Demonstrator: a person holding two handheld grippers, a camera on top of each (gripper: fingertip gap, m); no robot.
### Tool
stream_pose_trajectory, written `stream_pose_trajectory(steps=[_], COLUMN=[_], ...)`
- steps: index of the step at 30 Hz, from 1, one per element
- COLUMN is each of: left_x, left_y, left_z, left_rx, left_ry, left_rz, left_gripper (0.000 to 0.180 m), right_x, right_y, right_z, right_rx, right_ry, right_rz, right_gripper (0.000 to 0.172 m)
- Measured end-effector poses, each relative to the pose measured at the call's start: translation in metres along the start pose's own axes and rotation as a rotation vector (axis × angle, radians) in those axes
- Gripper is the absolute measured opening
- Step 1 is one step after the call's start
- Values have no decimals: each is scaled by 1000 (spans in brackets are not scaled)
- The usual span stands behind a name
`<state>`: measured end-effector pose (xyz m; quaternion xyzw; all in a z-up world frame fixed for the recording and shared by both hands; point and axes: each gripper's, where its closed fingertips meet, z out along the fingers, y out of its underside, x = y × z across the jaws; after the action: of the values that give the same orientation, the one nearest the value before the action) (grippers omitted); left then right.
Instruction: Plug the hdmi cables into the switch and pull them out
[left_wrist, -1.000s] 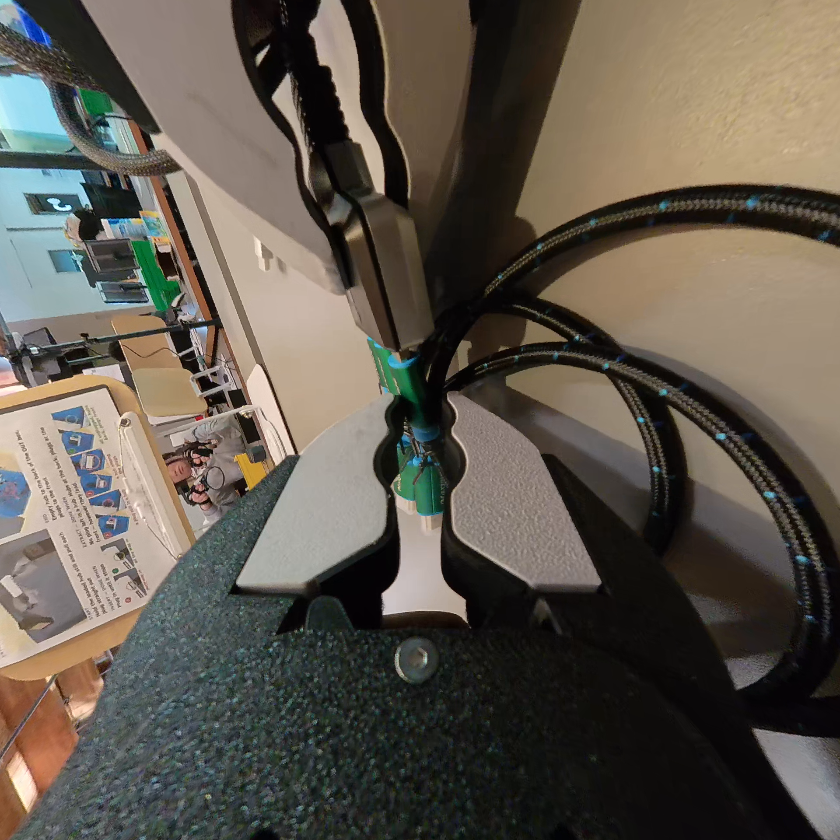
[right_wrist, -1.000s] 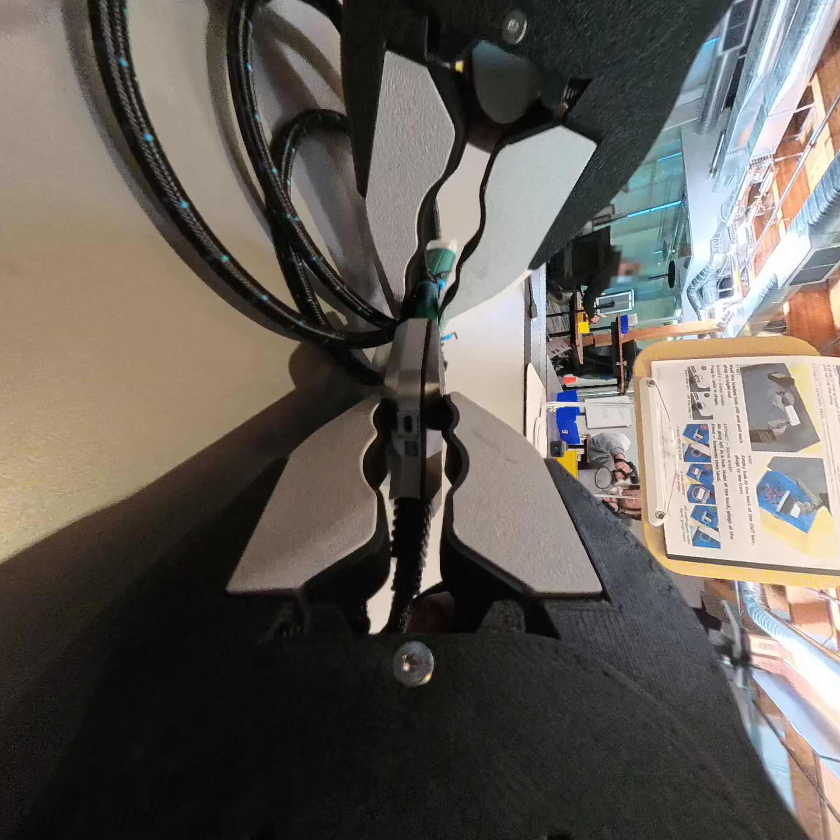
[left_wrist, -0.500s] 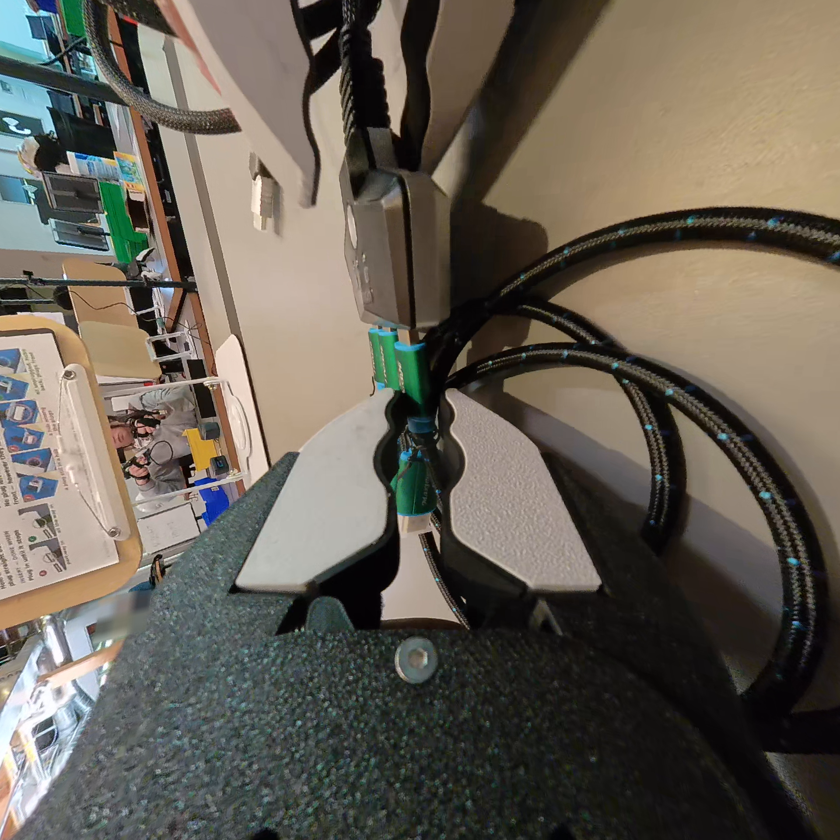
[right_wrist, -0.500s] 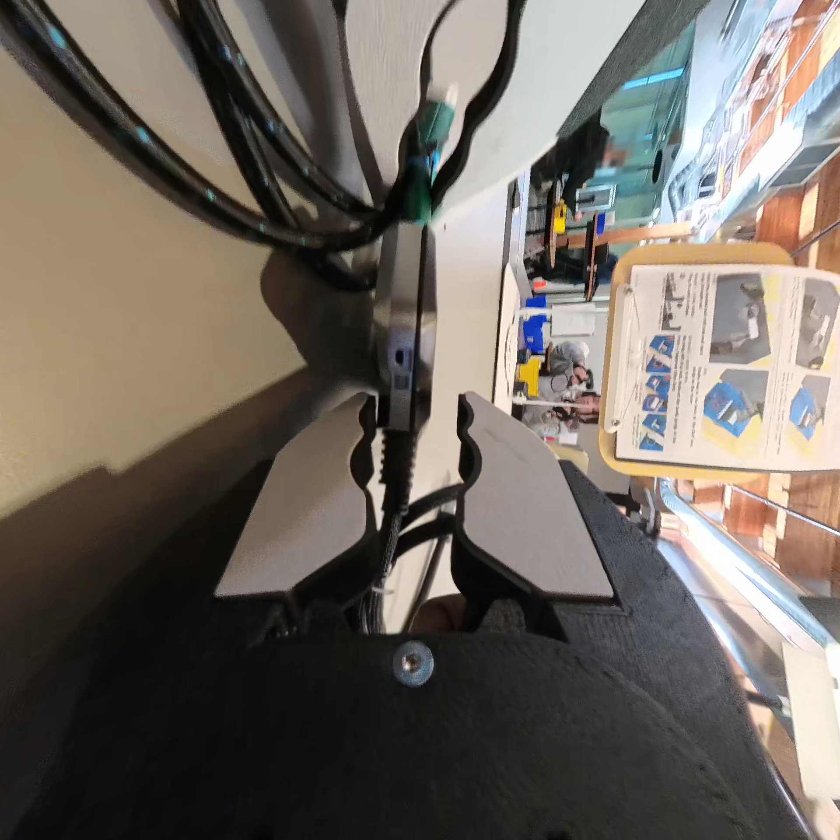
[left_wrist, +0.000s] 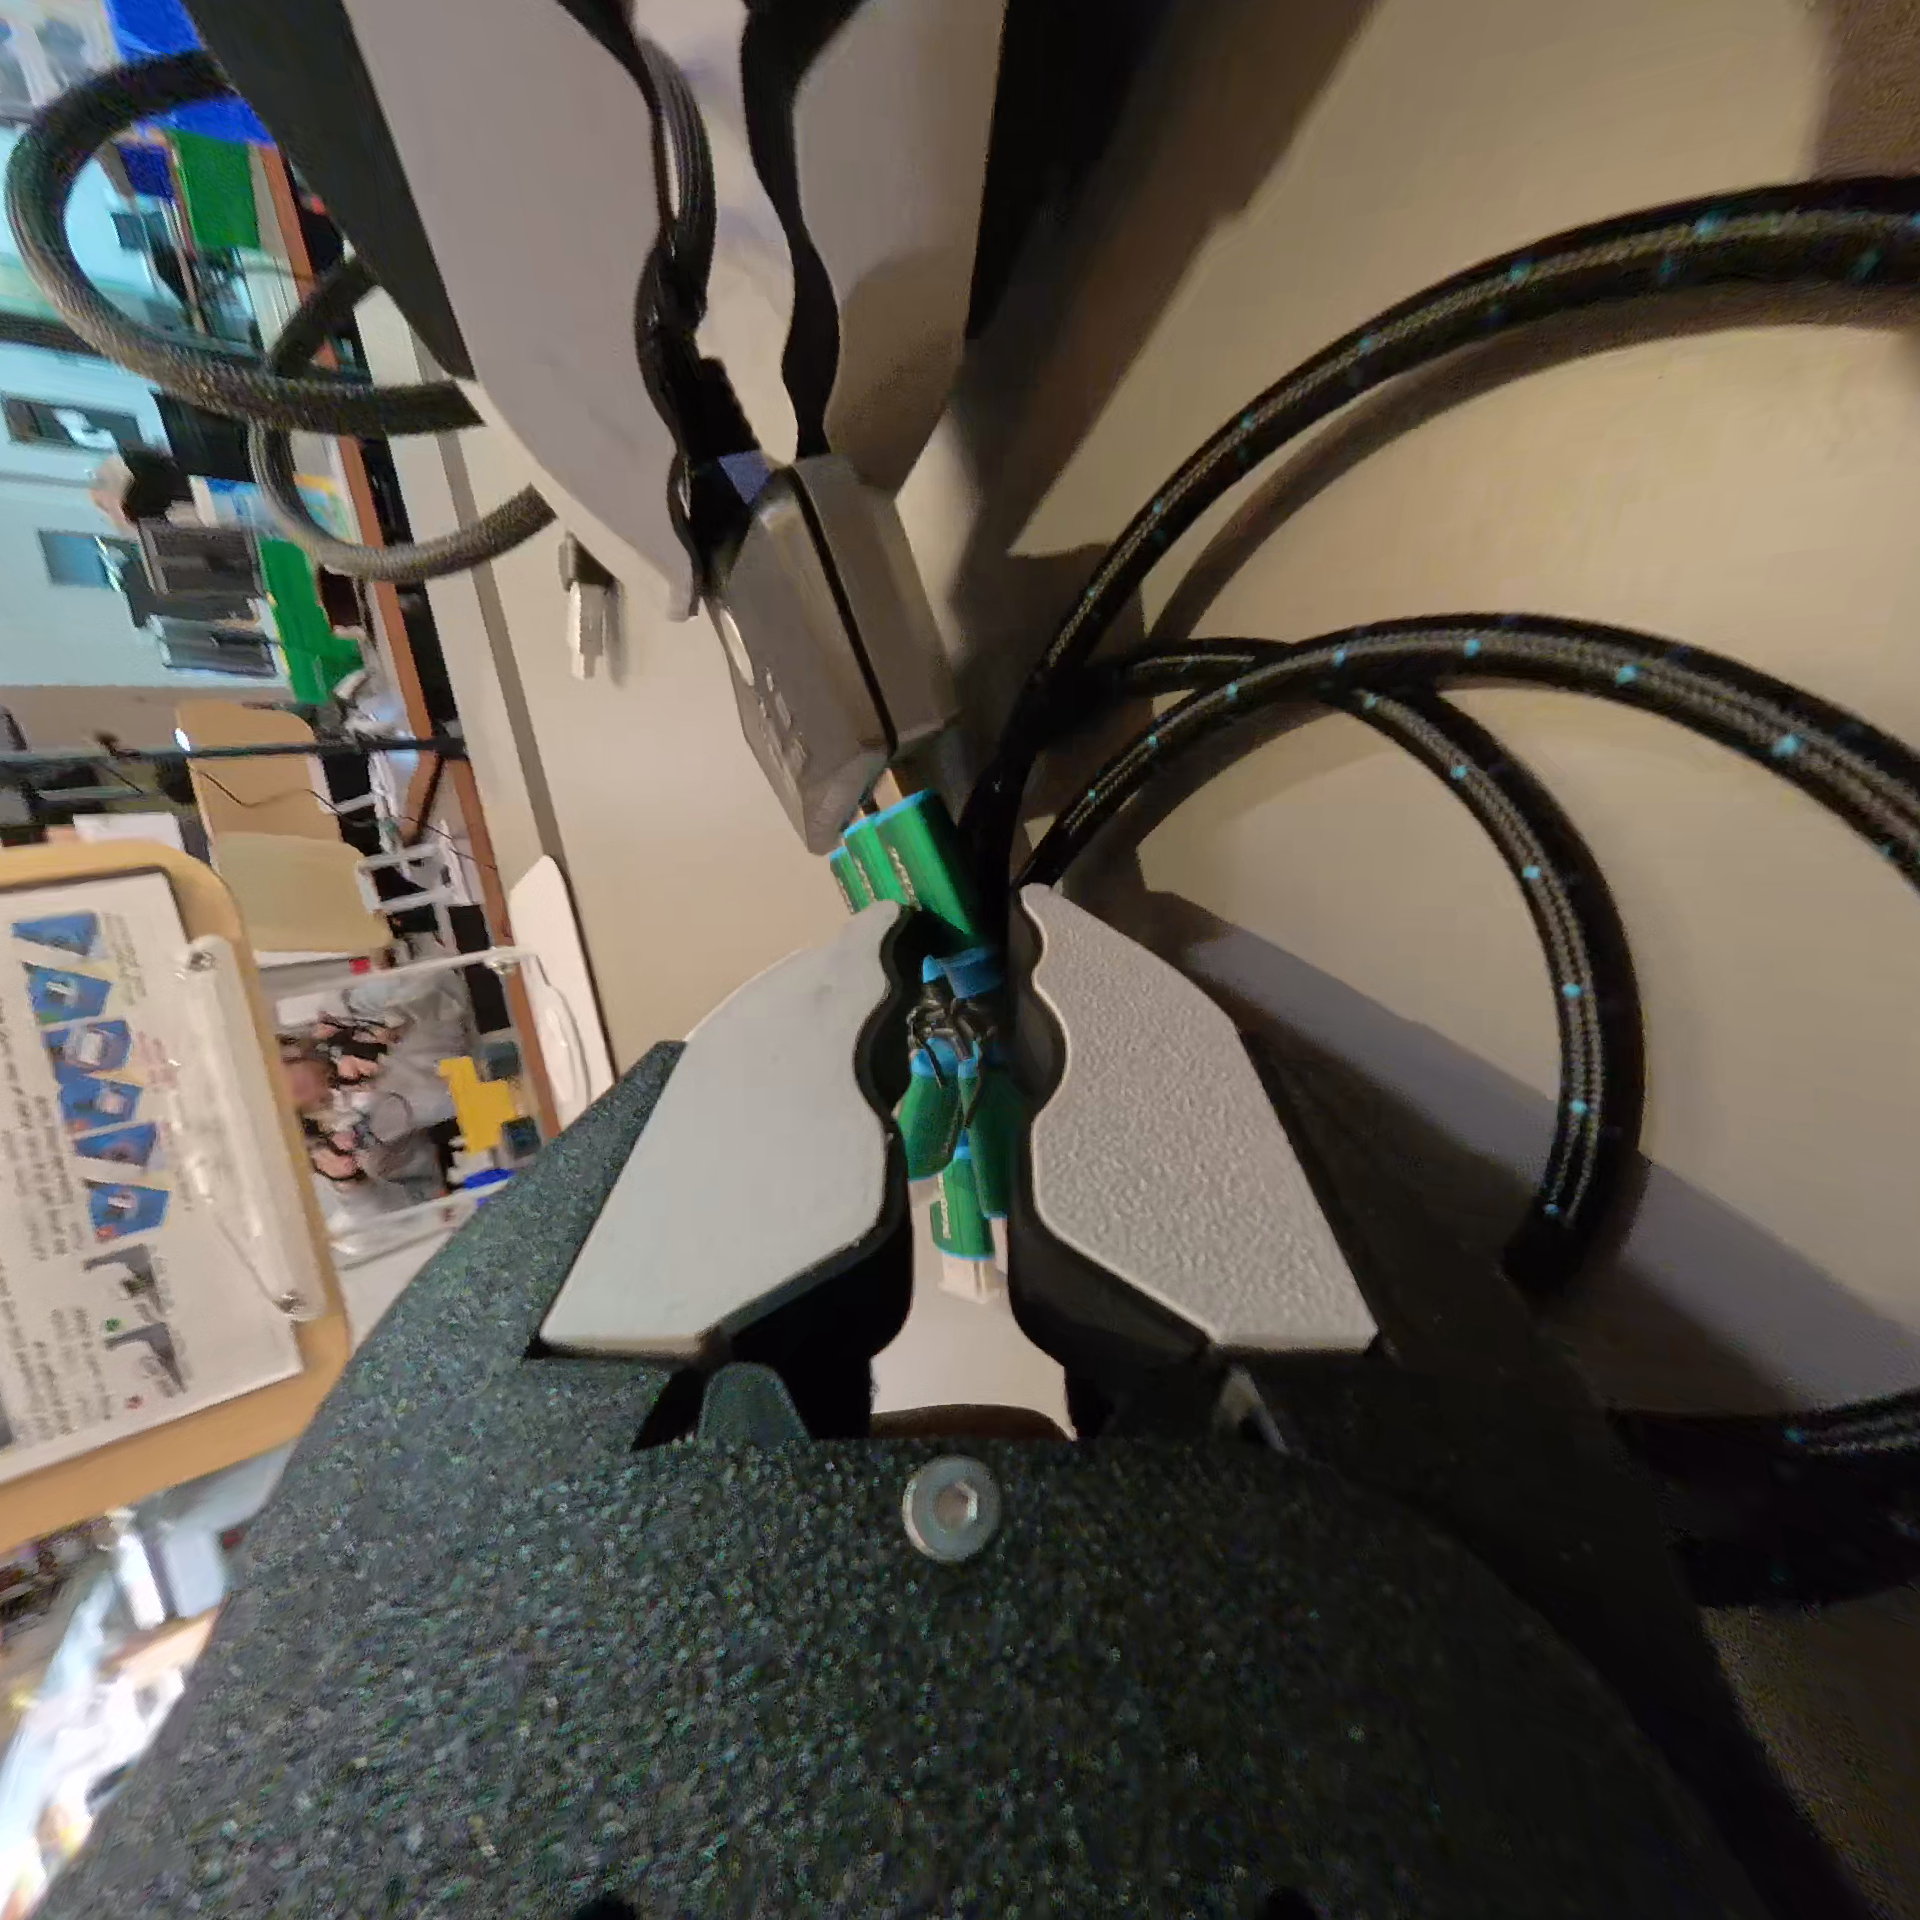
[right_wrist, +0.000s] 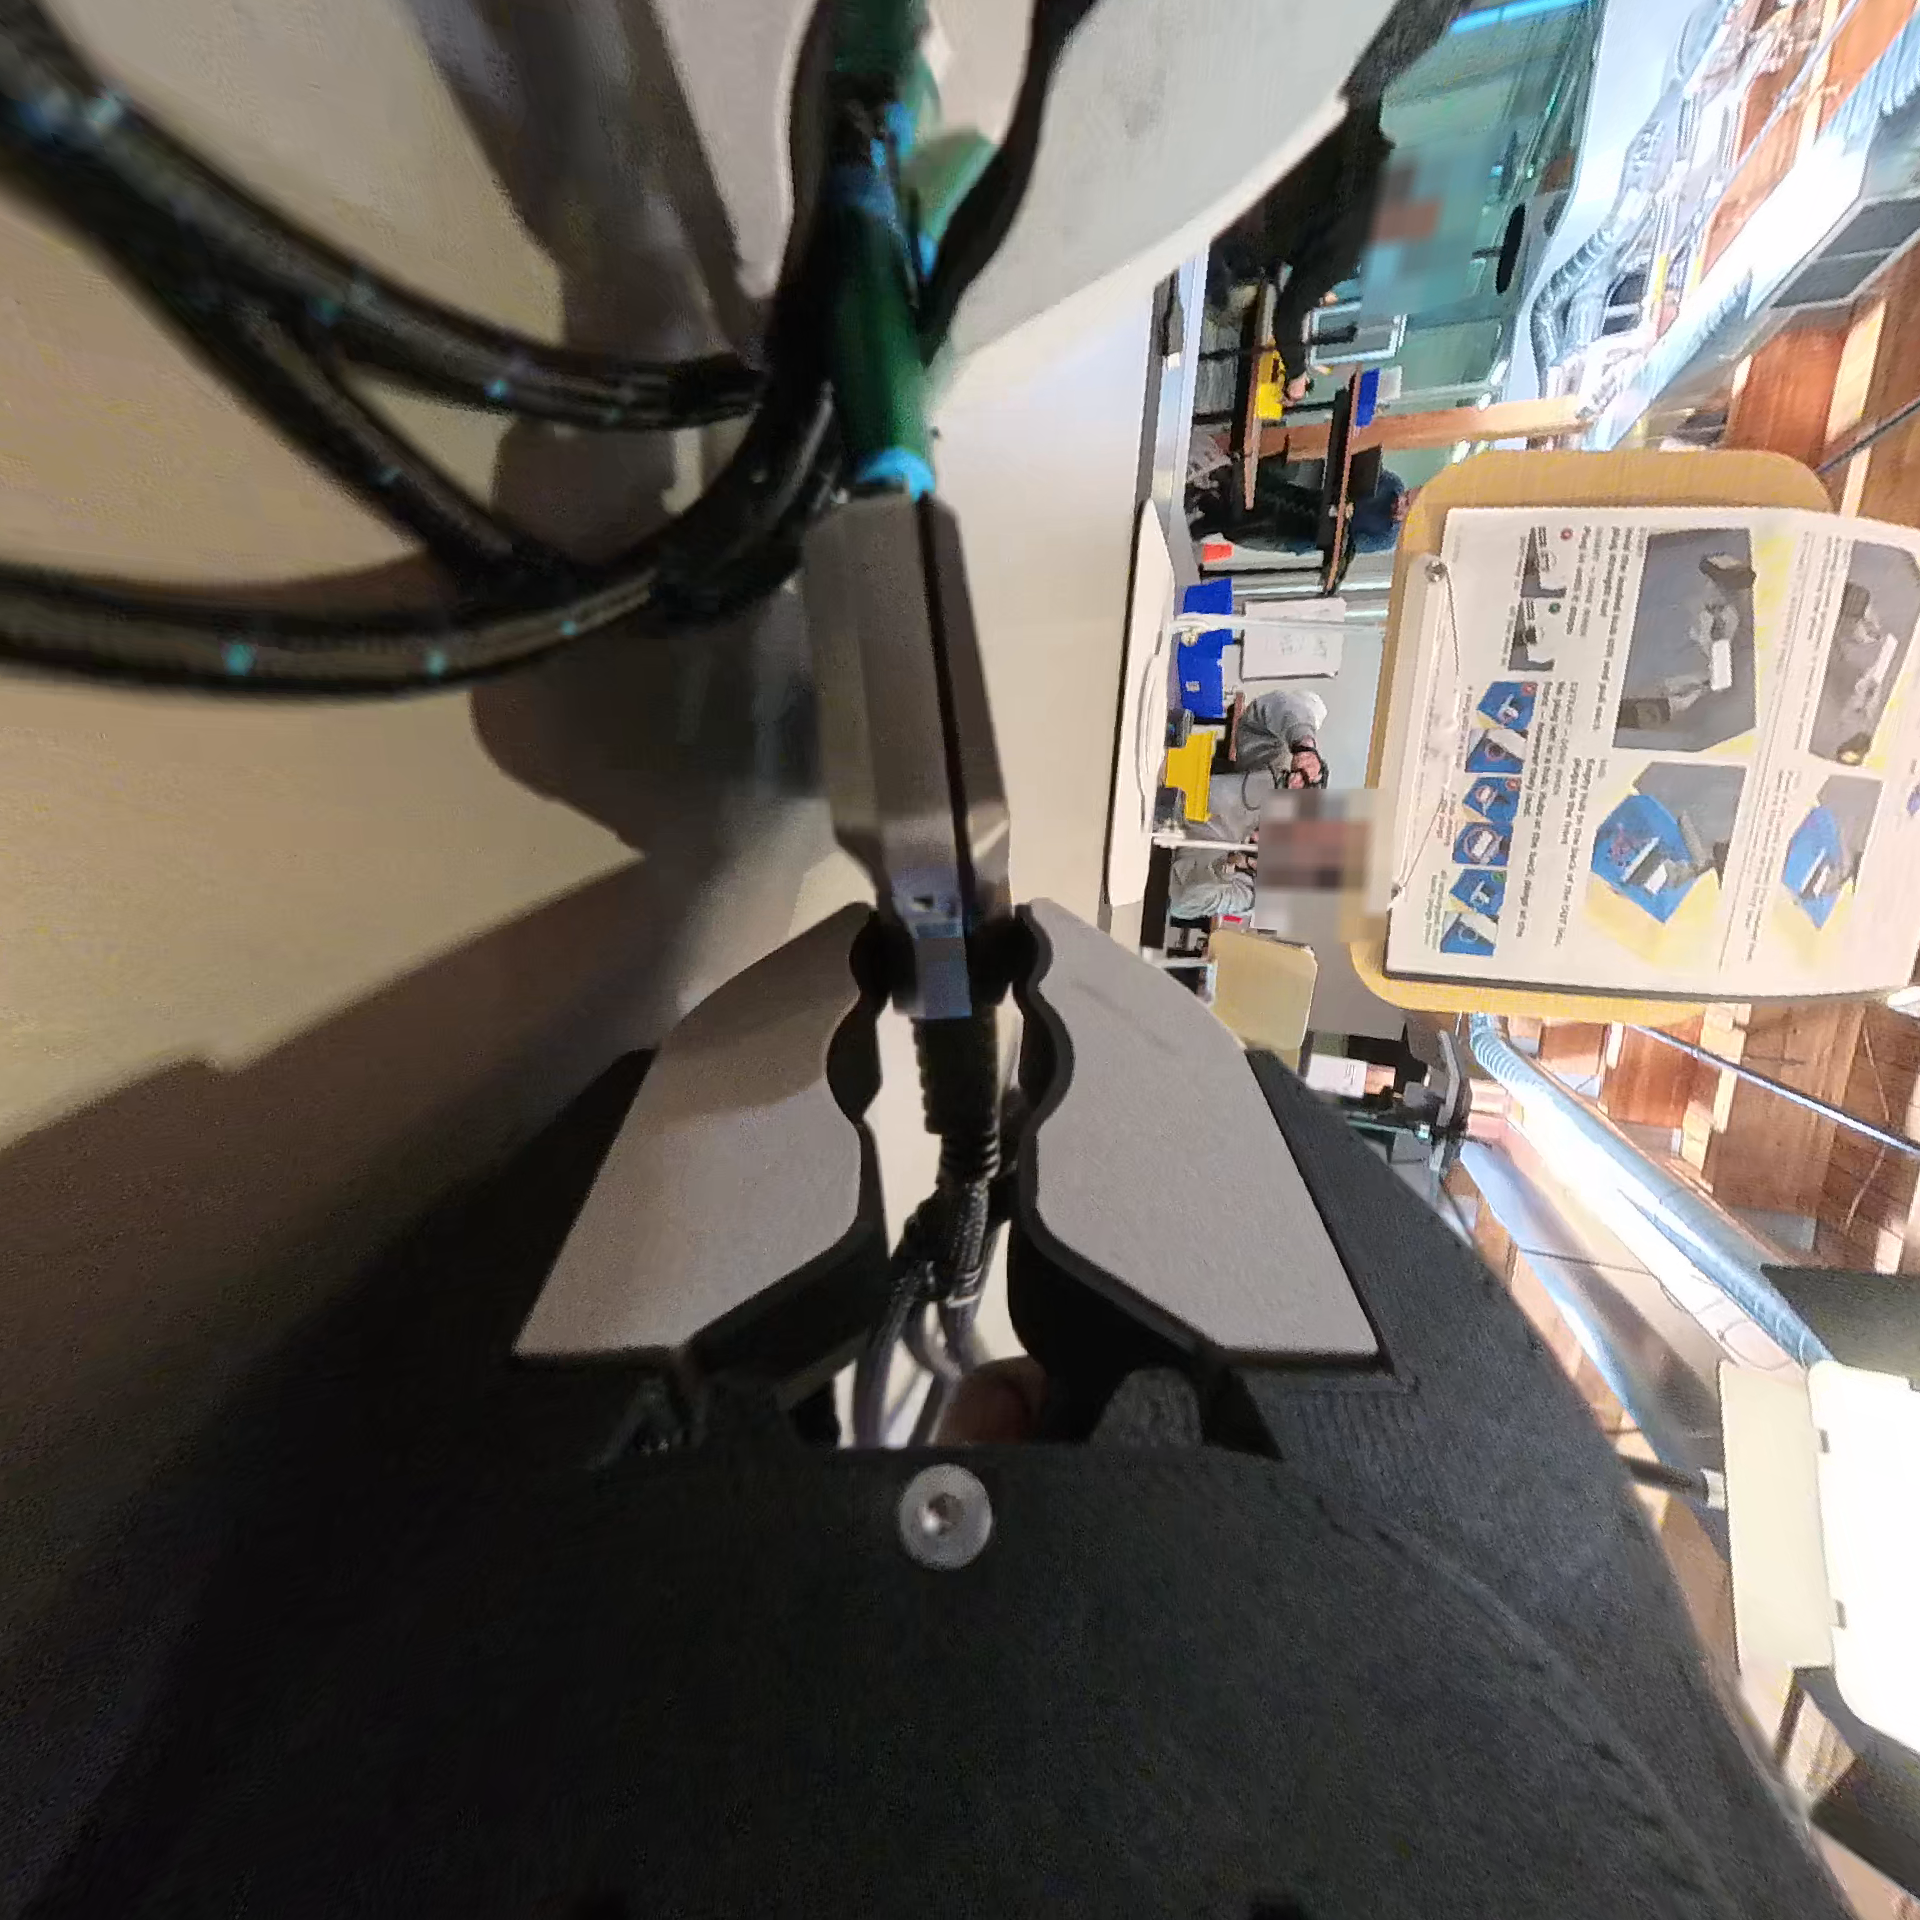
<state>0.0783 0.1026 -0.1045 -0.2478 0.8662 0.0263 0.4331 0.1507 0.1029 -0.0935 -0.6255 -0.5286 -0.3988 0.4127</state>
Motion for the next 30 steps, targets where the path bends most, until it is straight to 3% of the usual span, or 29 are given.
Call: stream_pose_trajectory(steps=[8, 15, 18, 30], left_x=[1, -1, -2, -3], left_y=[-1, 2, 4, 6], left_z=[2, 3, 2, 3], left_rx=[-77, -59, -57, -99], left_ry=[-13, 0, -3, -22], left_rz=[-58, -129, -133, -141], left_gripper=[15, 16, 16, 14], right_x=[-2, 0, 1, 0], right_y=[2, -16, -25, -30], right_z=[5, -4, -10, -8], right_rx=[-56, 86, 153, 133], right_ry=[-6, 9, 37, 16], right_rz=[26, 58, 26, 61], right_gripper=[22, 28, 22, 21])
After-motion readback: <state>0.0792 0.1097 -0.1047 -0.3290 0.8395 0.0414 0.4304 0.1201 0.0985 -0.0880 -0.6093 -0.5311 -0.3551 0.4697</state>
